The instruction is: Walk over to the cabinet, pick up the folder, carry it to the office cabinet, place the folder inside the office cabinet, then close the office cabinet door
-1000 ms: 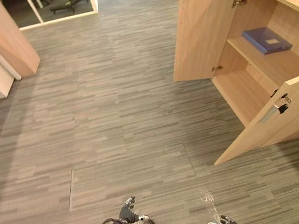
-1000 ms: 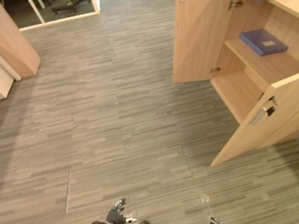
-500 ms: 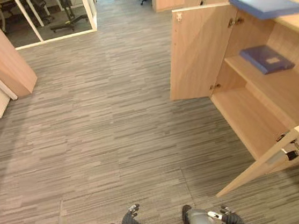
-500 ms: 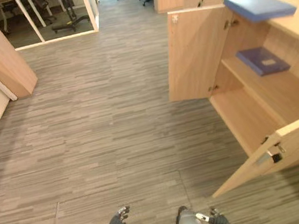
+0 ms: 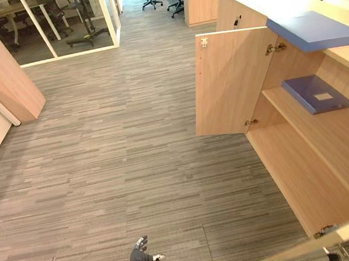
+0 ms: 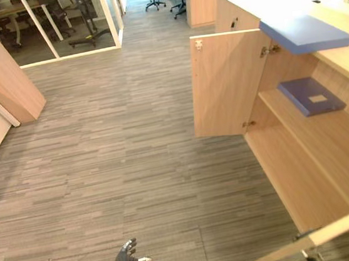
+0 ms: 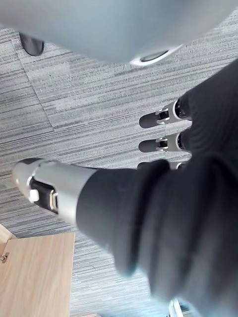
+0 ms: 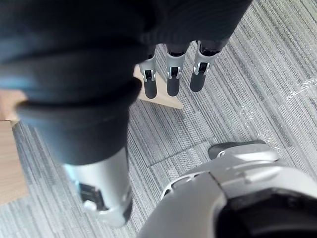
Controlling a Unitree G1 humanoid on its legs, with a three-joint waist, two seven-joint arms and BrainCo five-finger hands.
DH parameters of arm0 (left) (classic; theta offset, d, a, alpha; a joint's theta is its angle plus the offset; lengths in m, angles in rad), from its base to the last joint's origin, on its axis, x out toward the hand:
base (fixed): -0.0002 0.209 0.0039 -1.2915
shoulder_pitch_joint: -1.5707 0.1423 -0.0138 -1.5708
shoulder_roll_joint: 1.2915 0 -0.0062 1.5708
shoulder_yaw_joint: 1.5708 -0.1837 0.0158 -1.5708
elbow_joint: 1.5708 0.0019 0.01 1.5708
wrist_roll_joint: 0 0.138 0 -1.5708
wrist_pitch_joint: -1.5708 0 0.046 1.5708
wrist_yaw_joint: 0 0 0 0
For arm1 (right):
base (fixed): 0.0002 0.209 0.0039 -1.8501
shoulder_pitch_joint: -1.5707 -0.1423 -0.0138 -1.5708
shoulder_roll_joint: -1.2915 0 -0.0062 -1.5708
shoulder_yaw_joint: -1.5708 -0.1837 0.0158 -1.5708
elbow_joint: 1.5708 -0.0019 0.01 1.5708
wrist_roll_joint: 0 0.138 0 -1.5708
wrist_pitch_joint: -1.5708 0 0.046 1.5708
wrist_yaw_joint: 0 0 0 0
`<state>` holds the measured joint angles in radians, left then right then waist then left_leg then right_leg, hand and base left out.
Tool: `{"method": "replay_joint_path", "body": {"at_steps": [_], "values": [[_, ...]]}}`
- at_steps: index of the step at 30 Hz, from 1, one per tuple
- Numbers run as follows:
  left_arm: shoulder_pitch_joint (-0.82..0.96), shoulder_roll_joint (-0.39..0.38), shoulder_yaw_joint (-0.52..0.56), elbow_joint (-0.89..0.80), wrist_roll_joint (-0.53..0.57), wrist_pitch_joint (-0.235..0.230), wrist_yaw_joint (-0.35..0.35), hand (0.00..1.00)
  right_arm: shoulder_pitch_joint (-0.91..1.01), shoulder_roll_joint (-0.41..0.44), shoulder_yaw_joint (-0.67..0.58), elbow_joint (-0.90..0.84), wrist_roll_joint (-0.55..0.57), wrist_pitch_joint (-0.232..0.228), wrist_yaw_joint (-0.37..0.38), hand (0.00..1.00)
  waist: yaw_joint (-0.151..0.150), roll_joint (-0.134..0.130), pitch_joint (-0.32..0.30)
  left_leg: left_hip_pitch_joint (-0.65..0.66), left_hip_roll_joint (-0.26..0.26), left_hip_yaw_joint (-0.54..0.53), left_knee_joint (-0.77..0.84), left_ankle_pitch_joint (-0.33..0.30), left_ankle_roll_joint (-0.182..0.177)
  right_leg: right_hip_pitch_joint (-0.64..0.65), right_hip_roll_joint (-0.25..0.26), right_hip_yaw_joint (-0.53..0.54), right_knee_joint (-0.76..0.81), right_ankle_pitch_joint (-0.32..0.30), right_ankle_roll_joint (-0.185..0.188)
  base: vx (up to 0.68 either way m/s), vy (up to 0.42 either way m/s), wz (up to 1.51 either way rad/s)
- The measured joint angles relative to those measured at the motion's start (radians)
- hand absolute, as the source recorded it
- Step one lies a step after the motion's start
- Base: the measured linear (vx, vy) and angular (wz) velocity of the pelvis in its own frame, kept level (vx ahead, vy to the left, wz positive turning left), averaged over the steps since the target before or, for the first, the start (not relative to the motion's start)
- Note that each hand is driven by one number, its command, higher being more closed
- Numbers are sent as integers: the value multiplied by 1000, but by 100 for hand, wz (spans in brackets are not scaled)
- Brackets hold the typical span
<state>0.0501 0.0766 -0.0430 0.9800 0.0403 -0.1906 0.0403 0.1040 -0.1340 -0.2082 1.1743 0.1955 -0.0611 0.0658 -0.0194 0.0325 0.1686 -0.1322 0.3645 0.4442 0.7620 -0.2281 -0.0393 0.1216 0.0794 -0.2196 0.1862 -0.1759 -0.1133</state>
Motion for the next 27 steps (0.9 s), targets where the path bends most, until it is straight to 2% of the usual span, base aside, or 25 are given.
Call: {"method": "replay_joint_path", "body": {"at_steps": [1, 2, 3, 4, 5, 6, 7, 8, 9, 10, 11, 12, 13, 14, 16, 17, 18, 19, 20, 21, 22, 23, 25, 26, 27], "values": [[-10, 0, -3, 0, -1, 0, 1, 0, -17, 0, -4, 0, 0, 0, 0, 0, 9, -7, 6, -19, -67, -13, -92, -3, -3, 10, -18, 15, -7, -1, -2, 197, 97, -56], [-13, 0, -11, -7, -3, -2, 4, 0, -35, 0, -4, -2, 0, -1, 1, 0, 16, -12, 12, -44, -164, -48, -251, 4, -10, 17, -41, 43, -9, -15, -17, 154, 119, -52], [-12, -1, -12, -11, -3, -4, 5, 0, -43, 0, -3, -3, 0, -2, 1, 0, 17, -10, 13, -54, -205, -75, -341, 25, -10, 18, -46, 65, -10, -24, -12, 155, 154, -66], [-8, -3, -14, -11, -10, -10, 9, 0, -52, 2, -2, -5, 0, -4, 2, 0, 23, 2, 15, -62, -253, -135, -516, 88, -31, 30, -40, 101, -13, -35, 1, 221, 207, -93], [-5, 2, -13, -11, -14, -14, 9, 0, -55, 1, -3, -5, 4, -7, 5, 0, 35, 9, 18, -65, -259, -191, -564, 182, -50, 39, -27, 148, -18, -47, 22, 248, 208, -110], [-3, 5, -9, -11, -24, -15, 10, 0, -54, 3, -2, -5, 4, -7, 5, 0, 42, 6, 15, -58, -259, -204, -563, 225, -49, 45, -24, 172, -18, -56, 37, 253, 169, -114], [-8, 10, -12, -4, -23, -15, 10, 0, -55, 15, 0, -7, 10, -9, 6, 0, 40, 0, 12, -60, -264, -213, -555, 286, -12, 48, -28, 211, -17, -70, 57, 269, 130, -71], [-8, 11, -11, -4, -22, -15, 9, 0, -56, 18, 0, -9, 12, -10, 6, 0, 37, -1, 11, -62, -267, -213, -551, 294, -1, 50, -30, 220, -14, -76, 63, 342, 167, -77], [-20, 18, -16, 15, -14, -15, 5, 0, -52, 29, -6, -14, 22, -12, 7, 0, 27, -20, 9, -60, -287, -178, -523, 276, 50, 32, -64, 259, 21, -101, 82, 400, 208, -80], [-26, 21, -16, 31, -12, -14, 0, 0, -45, 32, -5, -15, 22, -12, 9, 0, 25, -31, -2, -57, -300, -132, -508, 240, 64, 10, -96, 295, 49, -115, 102, 324, 184, -91], [-25, 22, -17, 34, -12, -14, 0, 0, -41, 34, -5, -23, 22, -12, 9, 0, 23, -33, -9, -56, -306, -111, -498, 221, 70, -1, -107, 317, 63, -118, 107, 320, 208, -87], [-24, 19, -16, 39, -12, -14, -2, 0, -33, 39, -6, -36, 23, -13, 11, 0, 24, -31, -20, -46, -313, -68, -486, 183, 81, -25, -127, 350, 111, -132, 129, 301, 234, -101], [-24, 16, -16, 41, -12, -14, -3, 0, -34, 40, -9, -43, 25, -14, 13, 0, 31, -31, -20, -10, -316, -16, -483, 147, 90, -73, -139, 374, 244, -152, 158, 282, 242, -104], [-23, 17, -17, 46, -12, -14, -3, 0, -34, 41, -11, -46, 27, -16, 16, 0, 33, -32, -20, 18, -320, 3, -484, 132, 92, -101, -145, 375, 333, -154, 162, 240, 252, -97], [-2, 26, -39, 50, -14, -13, -5, 0, -27, 43, -40, -45, 31, -18, 22, 0, 10, -35, -26, 144, -359, 41, -514, 84, 93, -164, -206, 291, 610, -88, 200, 225, 231, -53], [4, 27, -50, 50, -15, -13, -5, 0, -24, 43, -40, -46, 31, -18, 22, 0, 8, -37, -31, 173, -368, 49, -532, 78, 89, -174, -230, 251, 655, -63, 190, 231, 173, -39], [11, 30, -63, 50, -14, -13, -6, 0, -17, 41, -44, -50, 30, -18, 22, 0, 4, -33, -47, 226, -385, 63, -575, 75, 84, -195, -283, 165, 725, -23, 159, 310, 107, -42], [12, 29, -62, 51, -14, -12, -6, 0, -16, 41, -48, -61, 31, -18, 22, 0, 1, -31, -48, 269, -389, 74, -601, 76, 85, -207, -318, 103, 785, -30, 145, 304, 66, -39], [13, 28, -63, 53, -14, -11, -7, 0, -16, 41, -48, -64, 31, -18, 22, 0, -2, -29, -45, 287, -387, 78, -612, 76, 84, -213, -325, 80, 800, -47, 145, 258, -3, -33], [15, 27, -60, 58, -15, -10, -8, 0, -17, 40, -47, -72, 31, -18, 22, 0, -8, -21, -42, 313, -368, 94, -628, 77, 82, -232, -318, 41, 790, -95, 141, 229, -93, -37], [11, 25, -57, 68, -15, -10, -8, 0, -18, 39, -47, -77, 31, -19, 22, 0, -9, -11, -37, 338, -338, 115, -639, 81, 76, -251, -294, 11, 736, -138, 139, 238, -112, -41], [9, 25, -56, 72, -14, -9, -9, 0, -18, 39, -47, -81, 31, -19, 22, 0, -11, -7, -34, 351, -323, 124, -648, 86, 69, -261, -281, -2, 701, -150, 138, 226, -124, -49], [11, 26, -51, 77, -14, -8, -10, 0, -22, 40, -46, -82, 31, -20, 21, 0, -18, -6, -34, 395, -291, 166, -692, 101, 42, -297, -249, -19, 561, -152, 137, 145, -142, -57], [10, 24, -47, 83, -13, -7, -13, 0, -22, 39, -46, -81, 33, -19, 21, 0, -22, -8, -32, 424, -277, 198, -730, 114, 10, -323, -238, -23, 428, -133, 143, 144, -185, -56], [10, 24, -46, 84, -13, -7, -13, 0, -22, 39, -46, -81, 33, -19, 21, 0, -23, -8, -32, 435, -276, 209, -743, 117, -4, -332, -238, -22, 374, -113, 143, 161, -223, -56]]}}
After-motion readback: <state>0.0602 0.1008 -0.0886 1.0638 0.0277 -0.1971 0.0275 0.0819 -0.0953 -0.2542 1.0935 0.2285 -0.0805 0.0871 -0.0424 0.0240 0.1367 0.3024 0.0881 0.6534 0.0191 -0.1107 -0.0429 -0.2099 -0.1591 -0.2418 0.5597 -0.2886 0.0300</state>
